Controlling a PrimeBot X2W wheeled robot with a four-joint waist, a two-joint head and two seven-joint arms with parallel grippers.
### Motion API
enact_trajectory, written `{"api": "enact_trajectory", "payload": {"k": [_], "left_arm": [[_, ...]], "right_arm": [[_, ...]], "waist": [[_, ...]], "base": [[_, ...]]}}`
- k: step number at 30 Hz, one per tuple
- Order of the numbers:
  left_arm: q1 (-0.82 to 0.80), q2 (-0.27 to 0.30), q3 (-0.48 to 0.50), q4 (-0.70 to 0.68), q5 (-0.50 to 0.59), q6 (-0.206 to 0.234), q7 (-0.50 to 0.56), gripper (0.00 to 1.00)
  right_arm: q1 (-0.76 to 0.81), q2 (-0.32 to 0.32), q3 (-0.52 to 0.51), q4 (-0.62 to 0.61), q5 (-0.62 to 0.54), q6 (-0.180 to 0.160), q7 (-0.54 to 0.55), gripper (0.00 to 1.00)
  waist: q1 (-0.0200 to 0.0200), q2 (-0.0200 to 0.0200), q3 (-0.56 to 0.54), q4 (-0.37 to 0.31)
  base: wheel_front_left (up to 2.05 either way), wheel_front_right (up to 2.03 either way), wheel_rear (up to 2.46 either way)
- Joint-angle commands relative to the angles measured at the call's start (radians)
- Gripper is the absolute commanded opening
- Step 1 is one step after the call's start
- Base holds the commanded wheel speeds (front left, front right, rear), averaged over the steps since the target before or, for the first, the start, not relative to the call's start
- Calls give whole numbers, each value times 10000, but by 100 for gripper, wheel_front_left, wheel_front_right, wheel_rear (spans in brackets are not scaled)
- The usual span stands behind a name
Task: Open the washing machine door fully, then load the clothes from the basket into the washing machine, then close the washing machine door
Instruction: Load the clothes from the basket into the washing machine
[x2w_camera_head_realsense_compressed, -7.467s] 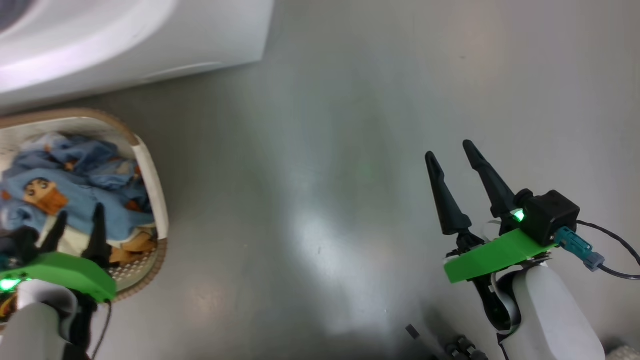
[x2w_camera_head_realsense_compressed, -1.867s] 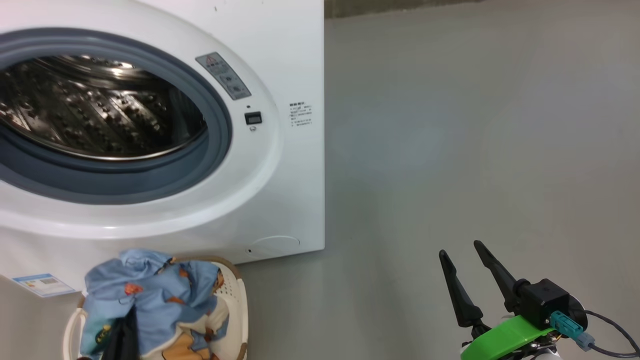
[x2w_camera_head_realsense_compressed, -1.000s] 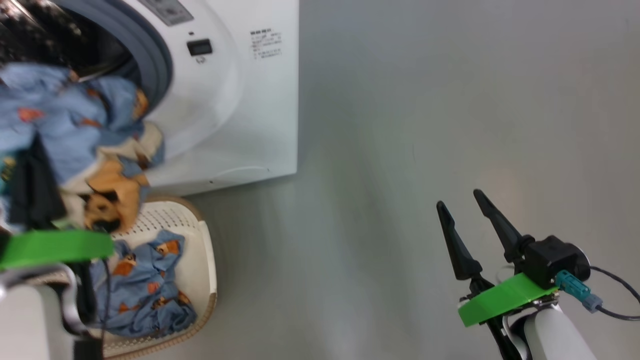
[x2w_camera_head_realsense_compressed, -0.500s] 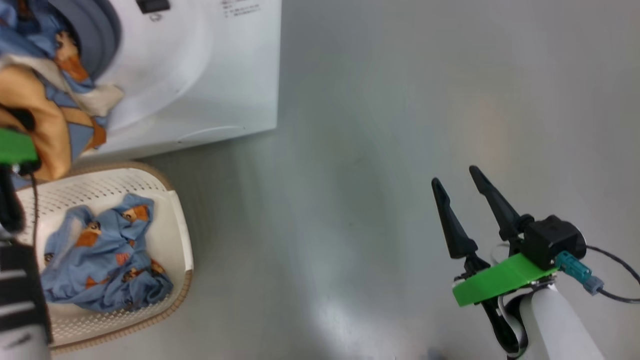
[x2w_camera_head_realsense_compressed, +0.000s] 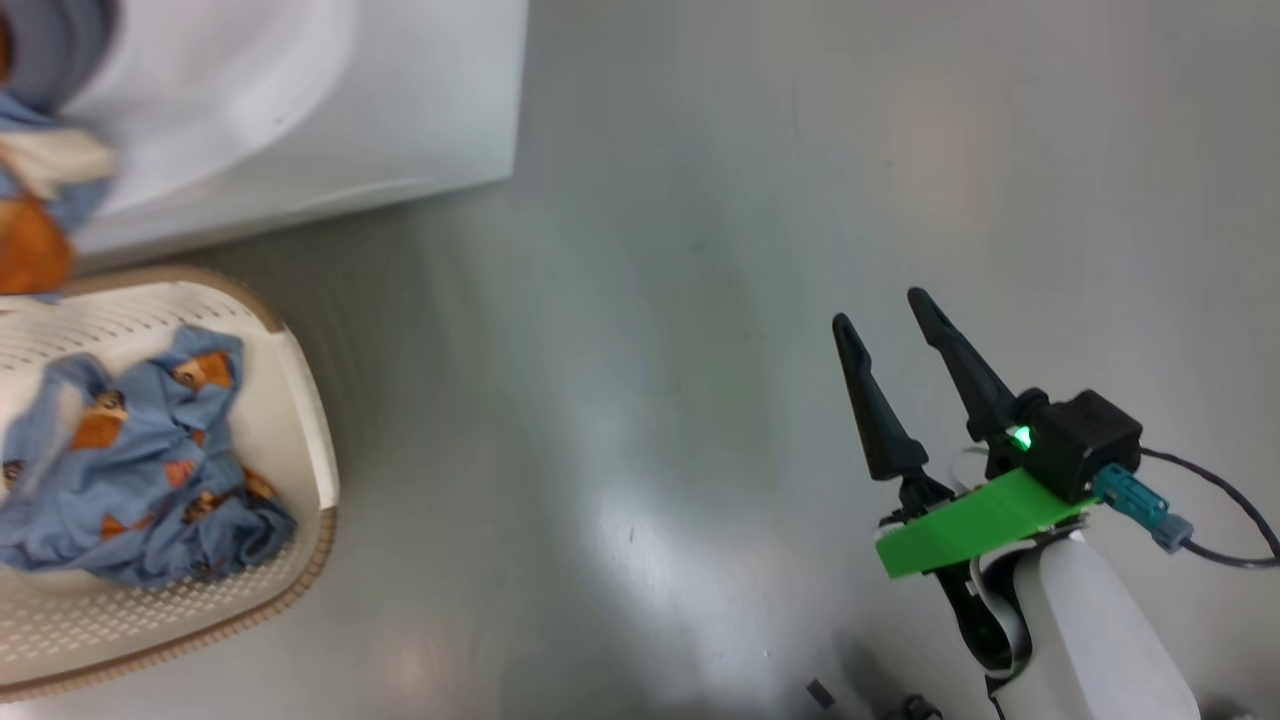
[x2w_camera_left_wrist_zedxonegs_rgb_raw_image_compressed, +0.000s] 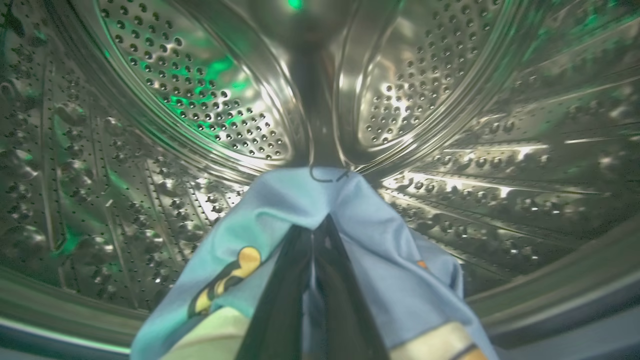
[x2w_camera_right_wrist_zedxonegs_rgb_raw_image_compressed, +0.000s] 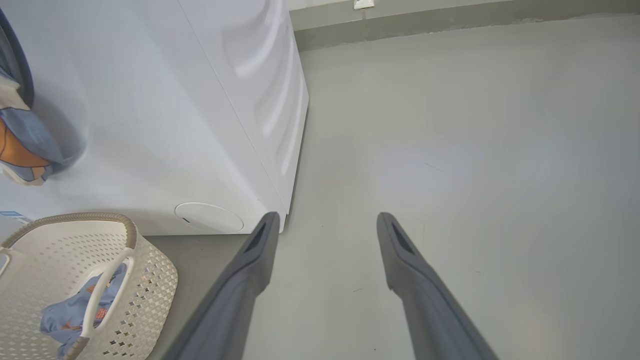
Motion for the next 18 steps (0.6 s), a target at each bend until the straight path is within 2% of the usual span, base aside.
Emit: {"api": "enact_trajectory", "payload": {"k": [1, 13, 18], "left_arm": [[-242, 754, -172, -178, -117, -21, 202, 0], [-1727, 2024, -1616, 76, -1705, -25, 1564, 0], [-2421, 2448, -2149, -67, -2168, -26, 1660, 0]], "right_arm": [[31, 78, 284, -149, 105, 29, -74, 100], [-479, 106, 710, -160, 716, 29, -74, 100], [-613, 107, 798, -133, 861, 29, -74, 100]], "waist": [[-1, 0, 527, -167], [-1, 0, 1463, -477], [-1, 0, 1752, -521]], "base": [[0, 0, 0], [0, 0, 0], [0, 0, 0]]}}
